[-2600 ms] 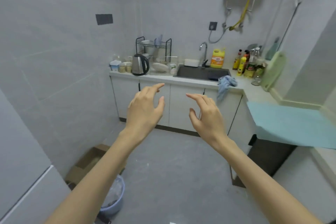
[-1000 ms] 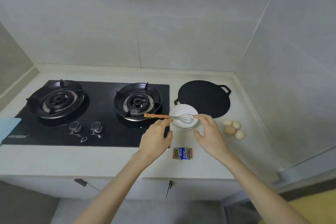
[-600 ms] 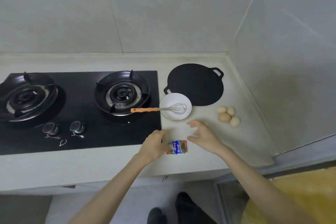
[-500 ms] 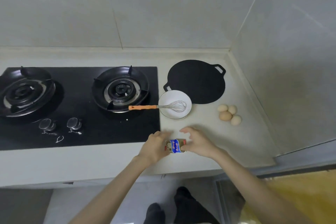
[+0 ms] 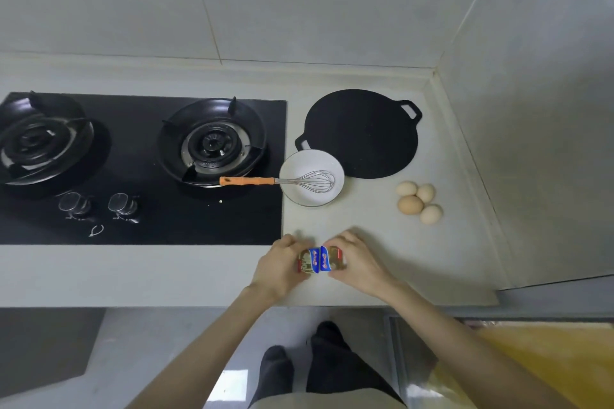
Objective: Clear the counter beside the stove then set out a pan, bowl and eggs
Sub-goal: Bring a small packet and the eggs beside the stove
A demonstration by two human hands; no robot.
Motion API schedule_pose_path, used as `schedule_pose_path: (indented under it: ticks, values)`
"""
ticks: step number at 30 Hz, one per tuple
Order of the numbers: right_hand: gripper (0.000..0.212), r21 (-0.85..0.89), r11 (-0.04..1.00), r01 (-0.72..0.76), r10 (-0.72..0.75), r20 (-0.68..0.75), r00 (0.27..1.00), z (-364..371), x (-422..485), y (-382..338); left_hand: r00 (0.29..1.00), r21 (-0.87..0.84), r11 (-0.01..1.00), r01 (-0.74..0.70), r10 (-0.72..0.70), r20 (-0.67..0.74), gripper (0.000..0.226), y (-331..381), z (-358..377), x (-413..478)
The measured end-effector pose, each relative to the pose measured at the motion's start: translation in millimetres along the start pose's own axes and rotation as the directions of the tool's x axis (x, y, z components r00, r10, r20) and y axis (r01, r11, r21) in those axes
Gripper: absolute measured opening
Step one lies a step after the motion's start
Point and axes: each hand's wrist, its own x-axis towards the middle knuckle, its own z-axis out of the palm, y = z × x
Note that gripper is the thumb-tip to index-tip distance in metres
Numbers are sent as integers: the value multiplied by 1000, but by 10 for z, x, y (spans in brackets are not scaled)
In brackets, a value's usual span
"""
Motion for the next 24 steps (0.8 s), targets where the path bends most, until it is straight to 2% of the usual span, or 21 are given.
schedule_pose_path:
  ticks: [3, 7, 9, 11, 13, 16, 18, 21, 22, 24]
  values:
    - [43, 20, 1000, -5, 5, -10, 1000, -3, -41, 54, 1000, 32, 999, 4, -3, -12, 50, 69, 30, -15]
    - [60, 5, 1000, -22, 21, 98, 995, -94, 7, 76, 999, 41, 999, 30, -29, -33, 63, 90, 0, -45]
    - [61, 168, 975, -142, 129, 90, 988, -225, 89, -1, 997, 28, 999, 35, -33, -69, 65, 84, -63, -61]
    - [58, 416, 876, -245, 263, 14, 965, -366, 218, -91, 993, -23, 999, 49, -51, -103, 57, 71, -154, -68]
    - [63, 600, 755, -264, 346, -22, 938, -479, 409, -178, 986, -85, 995, 56, -68, -153, 52, 24, -245, -65]
    - [72, 749, 603, -273, 385, 26, 922, -581, 700, -295, 967, -215, 976, 42, -94, -238, 54, -32, -370, -29]
    - [76, 723, 618, -308, 390, 58, 919, -602, 816, -340, 955, -359, 931, 57, -156, -253, 58, -26, -467, 10]
    - [77, 699, 646, -308, 388, 48, 920, -573, 876, -374, 955, -675, 727, 128, -275, -116, 71, 10, -619, 63]
    - [75, 708, 640, -297, 388, 36, 921, -558, 877, -379, 957, -718, 680, 148, -280, -69, 74, 17, -651, 76]
    - [70, 735, 620, -273, 390, 13, 921, -528, 859, -398, 966, -725, 670, 159, -257, -27, 75, 19, -674, 88]
